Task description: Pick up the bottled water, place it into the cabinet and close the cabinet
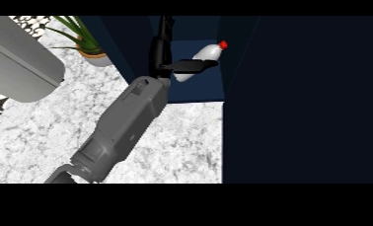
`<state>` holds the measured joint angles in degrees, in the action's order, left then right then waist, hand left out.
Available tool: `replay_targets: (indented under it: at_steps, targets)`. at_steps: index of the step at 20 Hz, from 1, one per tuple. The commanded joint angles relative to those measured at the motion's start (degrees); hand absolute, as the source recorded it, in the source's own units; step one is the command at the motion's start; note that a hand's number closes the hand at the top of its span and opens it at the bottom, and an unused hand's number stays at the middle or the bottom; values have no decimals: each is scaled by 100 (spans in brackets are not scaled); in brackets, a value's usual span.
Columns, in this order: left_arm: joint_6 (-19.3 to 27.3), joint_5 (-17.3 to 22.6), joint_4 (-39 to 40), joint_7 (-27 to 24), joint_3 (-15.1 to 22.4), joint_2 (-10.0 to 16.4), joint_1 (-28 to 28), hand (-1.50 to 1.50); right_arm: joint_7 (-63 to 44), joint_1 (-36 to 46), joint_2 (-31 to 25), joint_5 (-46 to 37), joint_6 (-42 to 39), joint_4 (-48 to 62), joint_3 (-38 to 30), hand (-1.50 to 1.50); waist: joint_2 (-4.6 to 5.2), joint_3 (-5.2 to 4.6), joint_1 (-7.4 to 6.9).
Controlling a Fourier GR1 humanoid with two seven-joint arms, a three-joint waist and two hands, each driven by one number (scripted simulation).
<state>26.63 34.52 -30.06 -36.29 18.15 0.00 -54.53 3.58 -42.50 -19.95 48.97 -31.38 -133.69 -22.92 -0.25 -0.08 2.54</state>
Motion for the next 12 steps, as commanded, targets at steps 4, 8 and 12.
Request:
replay_targets:
  at_steps: [4,8,12]
  targets:
    - [266,357,-1766,212,1041,0,1222,-150,-327,-306,109,-31,234,-848,-193,-150,-46,2,-195]
    - [702,221,-2738,465,1497,0,1932,-150,-198,-362,511,-514,196,-904,29,-150,-57,6,-262]
    - [628,126,-3639,319,1667,157,2731,-150,-346,-208,212,-51,336,-954,-259,-150,-22,3,-276]
